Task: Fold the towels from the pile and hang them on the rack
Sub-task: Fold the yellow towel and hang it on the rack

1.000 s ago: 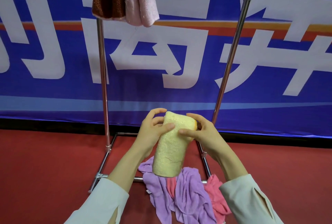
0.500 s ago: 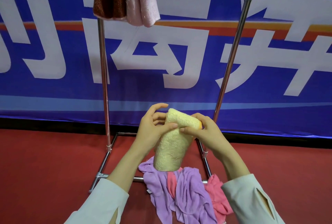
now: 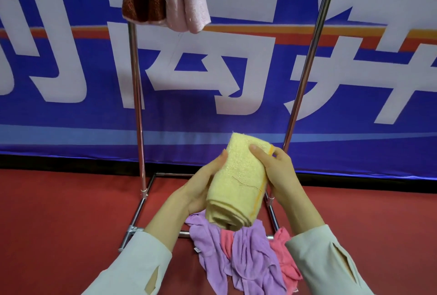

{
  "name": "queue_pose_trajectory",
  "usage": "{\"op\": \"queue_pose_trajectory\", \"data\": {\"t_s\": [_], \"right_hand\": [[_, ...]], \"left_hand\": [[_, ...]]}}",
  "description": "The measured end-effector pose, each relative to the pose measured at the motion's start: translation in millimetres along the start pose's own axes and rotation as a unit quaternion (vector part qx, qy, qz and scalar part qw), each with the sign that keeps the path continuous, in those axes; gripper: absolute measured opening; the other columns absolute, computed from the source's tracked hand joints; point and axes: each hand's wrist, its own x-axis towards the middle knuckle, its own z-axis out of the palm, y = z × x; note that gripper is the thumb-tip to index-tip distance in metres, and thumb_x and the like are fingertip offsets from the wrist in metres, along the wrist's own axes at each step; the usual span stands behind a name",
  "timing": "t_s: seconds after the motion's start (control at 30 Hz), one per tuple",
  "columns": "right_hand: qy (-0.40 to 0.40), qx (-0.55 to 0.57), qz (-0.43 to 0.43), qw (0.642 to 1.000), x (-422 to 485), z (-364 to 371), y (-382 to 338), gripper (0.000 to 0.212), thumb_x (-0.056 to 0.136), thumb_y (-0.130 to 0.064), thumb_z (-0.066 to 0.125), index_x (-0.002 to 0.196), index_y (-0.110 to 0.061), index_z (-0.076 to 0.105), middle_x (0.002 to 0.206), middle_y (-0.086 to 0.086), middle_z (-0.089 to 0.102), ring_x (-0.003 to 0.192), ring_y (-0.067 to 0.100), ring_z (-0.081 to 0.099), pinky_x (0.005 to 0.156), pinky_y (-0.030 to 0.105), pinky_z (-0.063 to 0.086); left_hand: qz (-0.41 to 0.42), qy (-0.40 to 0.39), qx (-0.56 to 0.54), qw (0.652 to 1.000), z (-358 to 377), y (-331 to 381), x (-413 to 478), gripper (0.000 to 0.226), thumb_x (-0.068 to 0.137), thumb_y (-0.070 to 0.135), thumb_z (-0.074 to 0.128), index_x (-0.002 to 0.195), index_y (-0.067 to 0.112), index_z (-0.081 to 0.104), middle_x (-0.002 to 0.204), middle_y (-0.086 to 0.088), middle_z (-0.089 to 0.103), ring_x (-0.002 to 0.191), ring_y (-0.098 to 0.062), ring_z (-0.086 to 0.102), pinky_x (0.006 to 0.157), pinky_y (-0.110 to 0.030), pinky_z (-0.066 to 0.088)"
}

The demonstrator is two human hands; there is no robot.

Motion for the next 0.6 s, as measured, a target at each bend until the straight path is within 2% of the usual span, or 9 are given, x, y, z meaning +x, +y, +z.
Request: {"op": "queue_pose_trajectory", "data": {"t_s": [0.07,0.17,0.3,0.37,0.43,0.47,0.53,0.6], "right_hand": [[0.037,-0.051,0.007,0.998,3.2,0.9,6.1,0.048,0.078,-0.039,0.077,0.111,-0.012,0.056,0.112,0.006,0.065,0.101,0.024,0.065,0.092,0.047,0.053],[0.038,-0.092,0.026,0.995,3.8,1.9,9.1,0.047,0.084,-0.041,0.071,0.112,-0.013,0.047,0.104,0.001,0.059,0.099,0.021,0.06,0.081,0.037,0.05],[0.02,-0.142,0.04,0.989,5.3,3.5,12.9,0.056,0.086,-0.043,0.067,0.121,-0.009,0.04,0.108,0.003,0.052,0.096,0.019,0.053,0.078,0.03,0.042],[0.001,-0.163,0.048,0.985,7.4,3.3,14.8,0.05,0.083,-0.049,0.068,0.106,-0.011,0.045,0.094,0.002,0.05,0.08,0.016,0.051,0.068,0.028,0.04],[-0.037,-0.179,0.062,0.981,7.2,4.0,14.7,0.048,0.079,-0.056,0.069,0.08,-0.017,0.041,0.073,-0.002,0.041,0.061,0.012,0.041,0.054,0.026,0.033],[-0.054,-0.191,0.068,0.978,6.2,4.8,14.6,0.049,0.078,-0.057,0.069,0.078,-0.019,0.04,0.072,-0.002,0.041,0.06,0.011,0.04,0.052,0.025,0.032],[-0.074,-0.201,0.073,0.974,3.6,6.2,16.2,0.049,0.077,-0.05,0.075,0.096,-0.014,0.046,0.087,0.003,0.055,0.071,0.013,0.052,0.058,0.025,0.04],[-0.082,-0.165,0.077,0.98,1.7,8.3,16.5,0.058,0.077,-0.034,0.079,0.116,-0.012,0.042,0.105,0.008,0.059,0.086,0.018,0.06,0.066,0.029,0.047]], "left_hand": [[-0.027,-0.01,0.023,0.999,0.6,-0.4,-0.6,0.043,0.079,0.033,0.066,0.11,0.003,0.066,0.112,-0.014,0.07,0.101,-0.024,0.068,0.088,-0.035,0.051],[-0.073,0.006,0.064,0.995,-1.5,-4.1,3.4,0.031,0.07,0.008,0.071,0.101,0.001,0.067,0.097,-0.014,0.072,0.087,-0.024,0.07,0.079,-0.032,0.056],[-0.074,0.047,0.008,0.996,-9.1,-5.5,12.7,0.025,0.075,0.011,0.067,0.099,0.003,0.066,0.091,-0.015,0.069,0.085,-0.027,0.066,0.084,-0.036,0.052],[-0.065,0.079,-0.004,0.995,-13.1,-4.9,14.7,0.022,0.083,0.01,0.061,0.103,0.003,0.066,0.094,-0.016,0.069,0.088,-0.029,0.066,0.082,-0.036,0.054],[-0.057,0.092,-0.01,0.994,-15.3,-4.8,15.0,0.03,0.085,0.01,0.058,0.114,0.0,0.064,0.111,-0.02,0.068,0.101,-0.032,0.064,0.091,-0.039,0.052],[-0.054,0.093,-0.012,0.994,-15.2,-4.7,15.1,0.034,0.085,0.009,0.058,0.118,-0.001,0.062,0.117,-0.021,0.065,0.106,-0.033,0.062,0.095,-0.041,0.05],[-0.051,0.093,-0.014,0.994,-15.4,-5.2,15.0,0.036,0.084,0.011,0.059,0.119,0.0,0.061,0.115,-0.021,0.065,0.104,-0.033,0.062,0.096,-0.042,0.049],[-0.052,0.093,-0.022,0.994,-17.1,-5.5,15.2,0.041,0.08,0.015,0.064,0.117,-0.001,0.062,0.111,-0.019,0.067,0.102,-0.033,0.064,0.095,-0.043,0.05]]}}
